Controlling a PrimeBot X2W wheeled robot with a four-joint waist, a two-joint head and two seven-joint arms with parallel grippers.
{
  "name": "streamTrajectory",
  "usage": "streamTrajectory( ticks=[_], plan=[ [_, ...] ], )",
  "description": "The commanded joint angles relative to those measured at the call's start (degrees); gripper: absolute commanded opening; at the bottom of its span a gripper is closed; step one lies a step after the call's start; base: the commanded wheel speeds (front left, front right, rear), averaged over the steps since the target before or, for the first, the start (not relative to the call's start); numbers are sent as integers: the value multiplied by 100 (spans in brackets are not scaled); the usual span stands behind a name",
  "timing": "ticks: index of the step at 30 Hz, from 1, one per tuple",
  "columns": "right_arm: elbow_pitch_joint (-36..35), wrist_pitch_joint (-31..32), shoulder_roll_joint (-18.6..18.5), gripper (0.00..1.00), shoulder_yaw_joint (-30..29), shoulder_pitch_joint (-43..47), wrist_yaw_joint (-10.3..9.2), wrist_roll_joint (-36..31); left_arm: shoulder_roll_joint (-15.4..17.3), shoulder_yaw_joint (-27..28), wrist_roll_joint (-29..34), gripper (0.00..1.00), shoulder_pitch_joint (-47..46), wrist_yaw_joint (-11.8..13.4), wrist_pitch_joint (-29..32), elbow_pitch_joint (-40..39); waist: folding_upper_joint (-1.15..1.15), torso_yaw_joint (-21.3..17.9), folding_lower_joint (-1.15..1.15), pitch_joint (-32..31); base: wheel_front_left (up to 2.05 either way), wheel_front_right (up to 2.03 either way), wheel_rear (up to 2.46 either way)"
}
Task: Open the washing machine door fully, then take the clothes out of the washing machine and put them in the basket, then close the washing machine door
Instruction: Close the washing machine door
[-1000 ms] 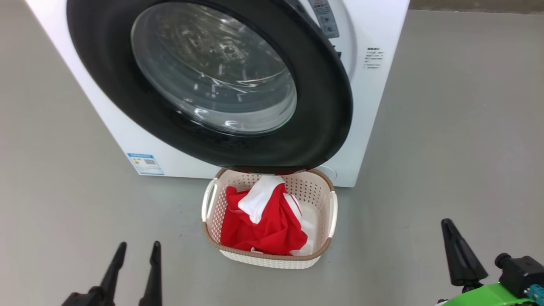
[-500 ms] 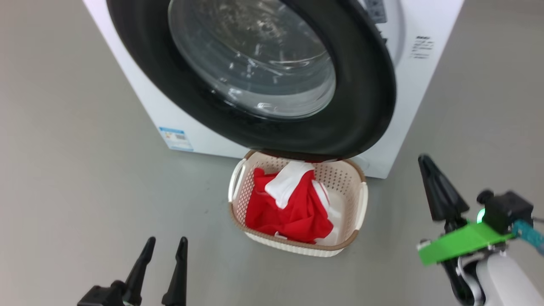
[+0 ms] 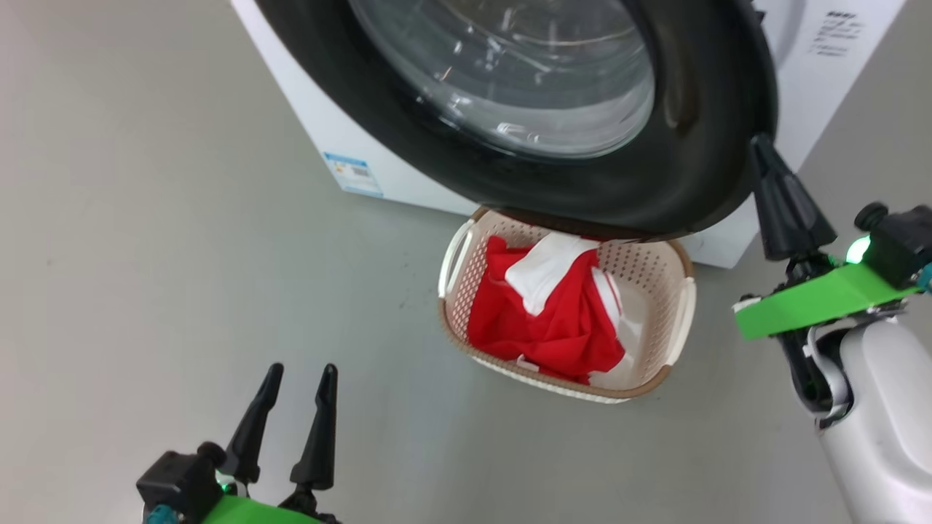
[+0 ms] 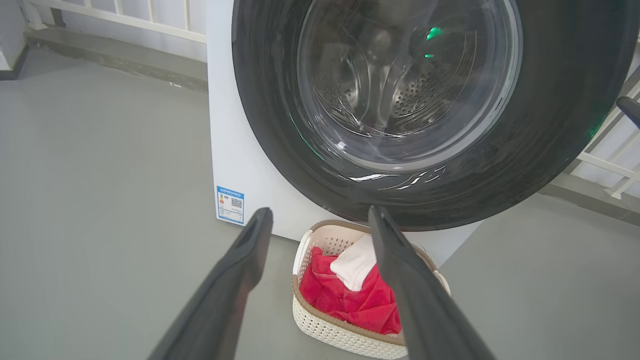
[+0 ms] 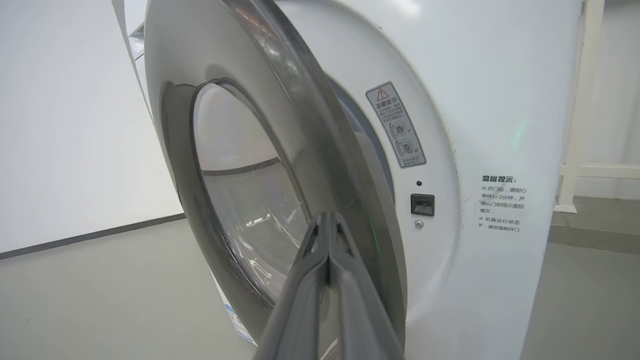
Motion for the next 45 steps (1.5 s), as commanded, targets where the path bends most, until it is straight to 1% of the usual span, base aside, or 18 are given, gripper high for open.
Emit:
streamTrajectory(
  ticks=[1, 13, 19, 25, 31, 38, 43, 45],
  plan=[
    [-95, -36, -44, 0, 46, -212, 36, -12, 52, 148, -59, 100, -193, -32, -69, -161, 0, 210, 0, 255, 0, 0, 0],
    [-43, -36, -236, 0, -237, -688, 36, -9, 51, -40, -270, 100, -423, -32, -69, -234, 0, 353, 0, 686, 0, 0, 0],
    [26, -36, -402, 0, -487, -1096, 36, -34, 51, -232, -382, 100, -662, -29, -69, -248, 0, 486, 0, 1007, 0, 0, 0],
    [135, -36, -501, 0, -583, -1432, 36, -50, 51, -326, -431, 100, -787, -14, -69, -267, 0, 549, 0, 1163, 0, 0, 0],
    [169, -36, -484, 0, -773, -1714, 36, -76, 51, -342, -439, 100, -836, 2, -69, -261, 0, 560, 0, 1228, 0, 0, 0],
    [176, -36, -362, 0, -876, -1688, 36, -113, 51, -322, -397, 100, -842, 1, -69, -224, 0, 540, 0, 1142, 0, 0, 0],
    [188, -36, -285, 0, -716, -1479, 36, -94, 51, -263, -333, 100, -801, -3, -69, -174, 0, 465, 0, 995, 0, 0, 0],
    [218, -36, -257, 0, -539, -1287, 36, -69, 51, -236, -298, 100, -768, -6, -69, -141, 0, 419, 0, 907, 0, 0, 0]
  ],
)
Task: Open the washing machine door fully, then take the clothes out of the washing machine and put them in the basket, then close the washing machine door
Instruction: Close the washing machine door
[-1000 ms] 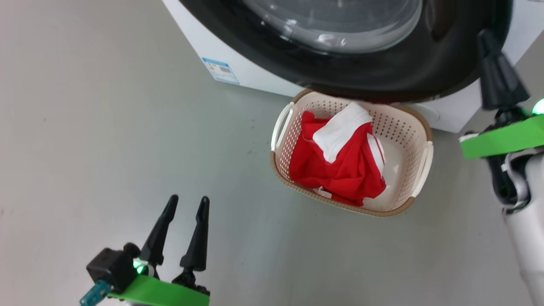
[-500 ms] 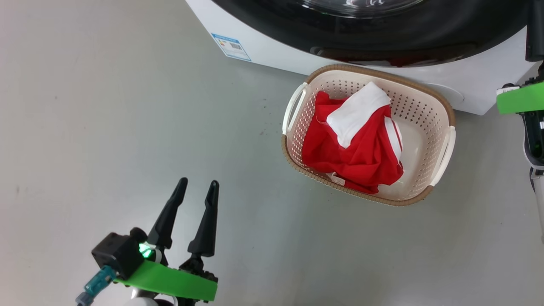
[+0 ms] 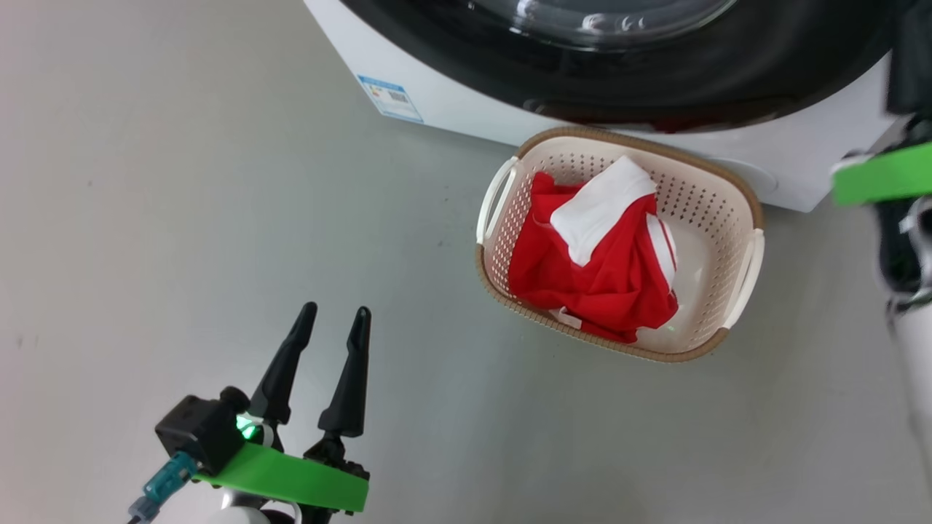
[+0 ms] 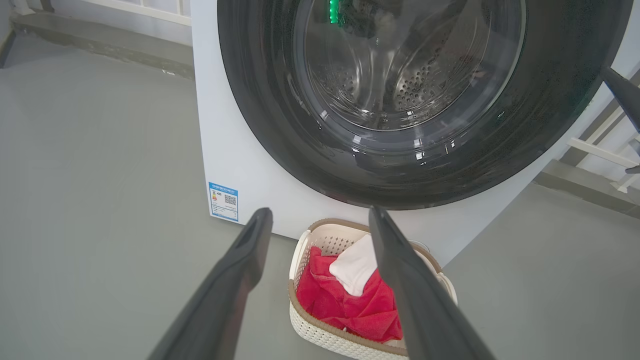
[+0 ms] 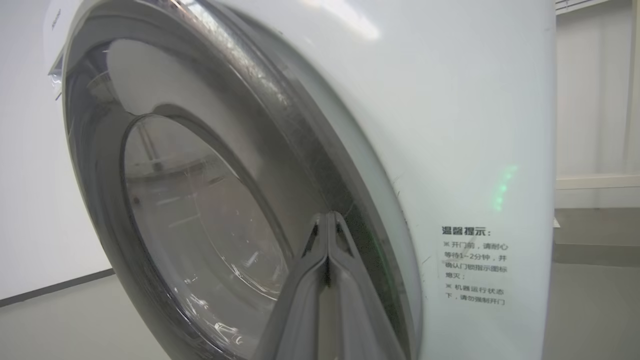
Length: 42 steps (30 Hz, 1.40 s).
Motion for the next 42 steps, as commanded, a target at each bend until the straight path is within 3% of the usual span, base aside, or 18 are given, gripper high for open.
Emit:
streamTrajectory(
  ticks=[1, 11, 15, 16, 17, 18, 42],
  plan=[
    [-98, -28, 110, 0, 212, 275, -6, 3, 105, 243, 60, 100, 32, -13, -69, -84, 0, -93, 0, -136, 0, 0, 0],
    [-203, -28, 244, 0, 551, 1525, -6, 41, 105, 486, 305, 100, 241, -28, -69, 87, 0, -392, 0, -640, 0, 0, 0],
    [-316, -28, 320, 33, 409, 2108, -6, 77, 105, 574, 457, 100, 338, -34, -69, 126, 0, -540, 0, -811, 0, 0, 0],
    [-344, -28, 346, 49, 367, 2244, -6, 77, 105, 595, 488, 100, 363, -35, -69, 135, 0, -582, 0, -853, 0, 0, 0],
    [-371, -28, 374, 79, 323, 2374, -6, 78, 105, 609, 510, 100, 386, -36, -69, 140, 0, -626, 0, -895, 0, 0, 0],
    [-399, -28, 406, 100, 267, 2496, -6, 78, 105, 617, 533, 100, 409, -36, -69, 141, 0, -672, 0, -936, 0, 0, 0],
    [-841, -28, 864, 100, -375, 4068, -6, -17, 248, 928, 963, 100, 840, -38, -69, 19, 0, -1781, 0, -1697, 0, 0, 0]
  ],
)
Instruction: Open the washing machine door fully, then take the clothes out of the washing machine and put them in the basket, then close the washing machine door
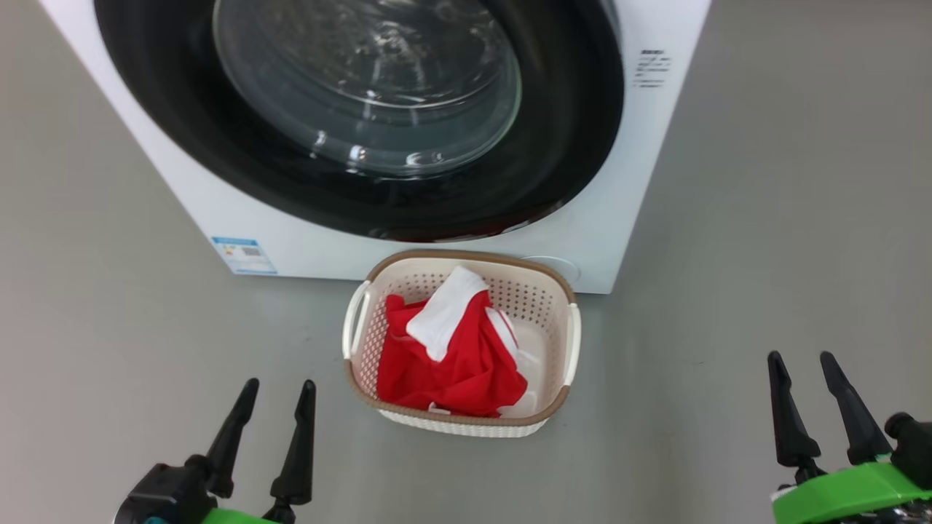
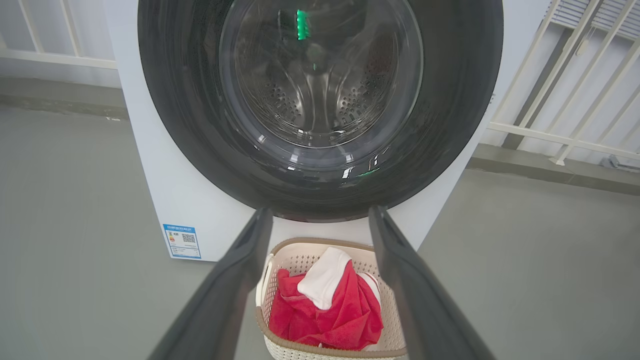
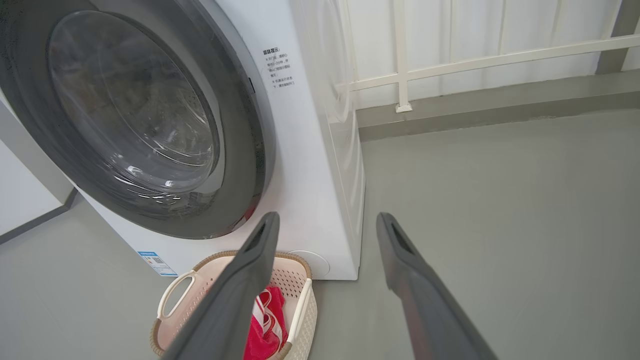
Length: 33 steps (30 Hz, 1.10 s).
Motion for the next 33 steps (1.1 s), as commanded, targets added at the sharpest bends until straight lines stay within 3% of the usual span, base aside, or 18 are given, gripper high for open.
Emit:
streamTrajectory(
  ticks=[1, 13, 33],
  plan=[
    [-167, -32, -55, 100, 53, 61, -5, -70, 133, 236, 40, 100, 7, -31, -69, -175, 0, -190, 0, -131, 0, 0, 0],
    [-223, -32, 23, 100, -129, 465, -5, -98, 198, 398, 82, 100, 172, -32, -69, -233, 0, -453, 0, -257, 0, 0, 0],
    [-257, -32, 106, 100, -169, 621, -5, -118, 179, 360, -6, 100, 332, -32, -69, -226, 0, -481, 0, -329, 0, 0, 0]
  ],
)
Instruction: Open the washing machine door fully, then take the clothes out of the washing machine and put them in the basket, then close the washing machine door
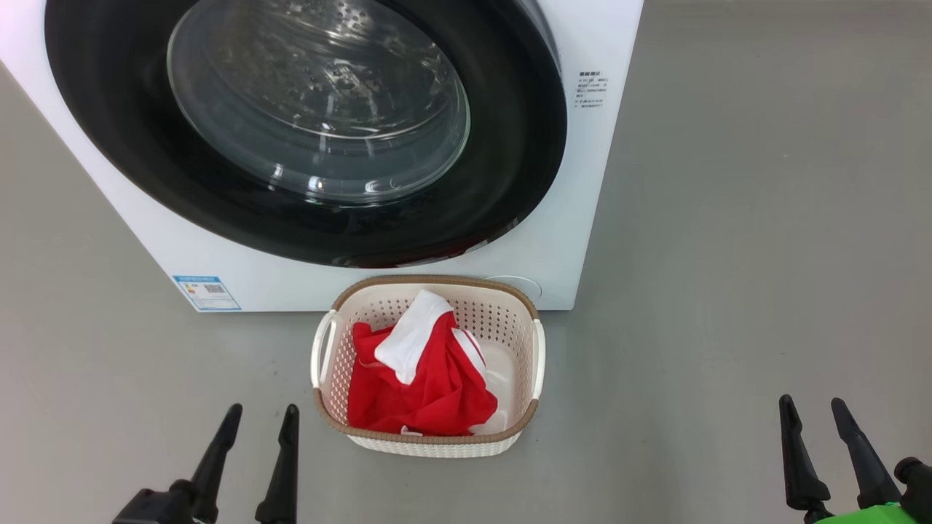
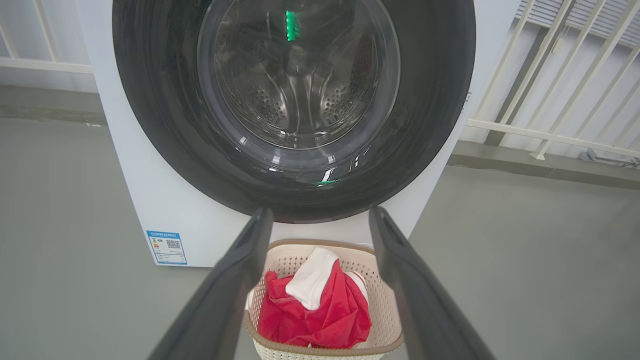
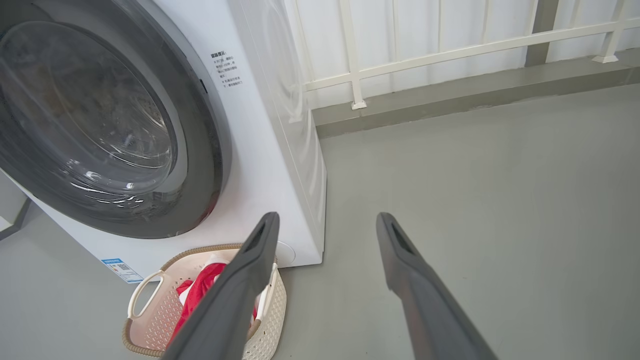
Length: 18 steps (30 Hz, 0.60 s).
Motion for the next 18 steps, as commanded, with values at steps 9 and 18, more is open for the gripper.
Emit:
streamTrajectory(
  ticks=[9, 18],
  plan=[
    [414, 42, 146, 0, 32, -16, 0, 120, -132, -47, -152, 0, 11, 8, 47, 411, 0, -8, 1, -4, 0, 0, 0],
    [402, 178, 140, 0, 49, -94, 0, 566, -106, -17, -664, 0, -19, 7, 154, 406, 0, -57, 3, -46, 0, 0, 0]
  ],
)
